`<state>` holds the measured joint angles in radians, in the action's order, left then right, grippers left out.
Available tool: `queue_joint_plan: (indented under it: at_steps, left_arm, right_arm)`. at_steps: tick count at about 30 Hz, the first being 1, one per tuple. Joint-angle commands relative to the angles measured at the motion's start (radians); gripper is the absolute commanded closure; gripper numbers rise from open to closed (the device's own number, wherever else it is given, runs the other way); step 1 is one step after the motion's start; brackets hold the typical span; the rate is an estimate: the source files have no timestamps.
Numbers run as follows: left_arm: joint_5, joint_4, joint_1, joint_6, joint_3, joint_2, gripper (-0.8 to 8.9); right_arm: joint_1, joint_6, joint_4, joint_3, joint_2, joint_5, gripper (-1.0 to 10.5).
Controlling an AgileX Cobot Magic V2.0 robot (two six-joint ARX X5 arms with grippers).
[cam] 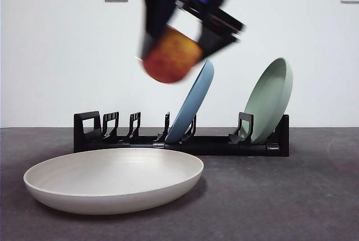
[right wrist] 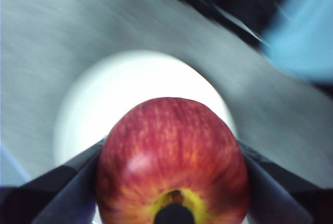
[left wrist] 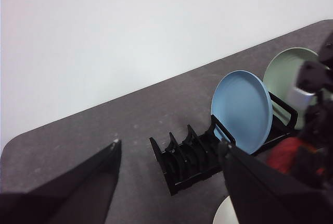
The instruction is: Take the yellow plate from the plate rack,put the plate on the table,take the apple from the table,put the apple in the plate
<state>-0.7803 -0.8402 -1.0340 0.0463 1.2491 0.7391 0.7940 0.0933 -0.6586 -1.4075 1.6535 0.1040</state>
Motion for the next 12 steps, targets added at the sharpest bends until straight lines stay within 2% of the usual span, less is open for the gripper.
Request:
queue_joint_plan:
  at_steps: [1, 7, 12]
  left_arm:
    - [-0.003, 0.0, 0.003, 0.006, -0.003, -0.002, 5.0]
    - [-0.003, -0.035, 0.003, 0.006, -0.003, -0.002, 5.0]
    - [-0.004, -0.046, 0.003, 0.006, -0.003, -0.002, 5.0]
  right_arm:
    - [0.044, 0.001, -0.002, -0.048, 0.093, 0.001, 9.6]
    - [0.085, 0.001, -0.014, -0.09, 0.298, 0.001, 9.6]
    - [0.086, -0.006, -0.031, -0.09, 0.381, -0.002, 9.6]
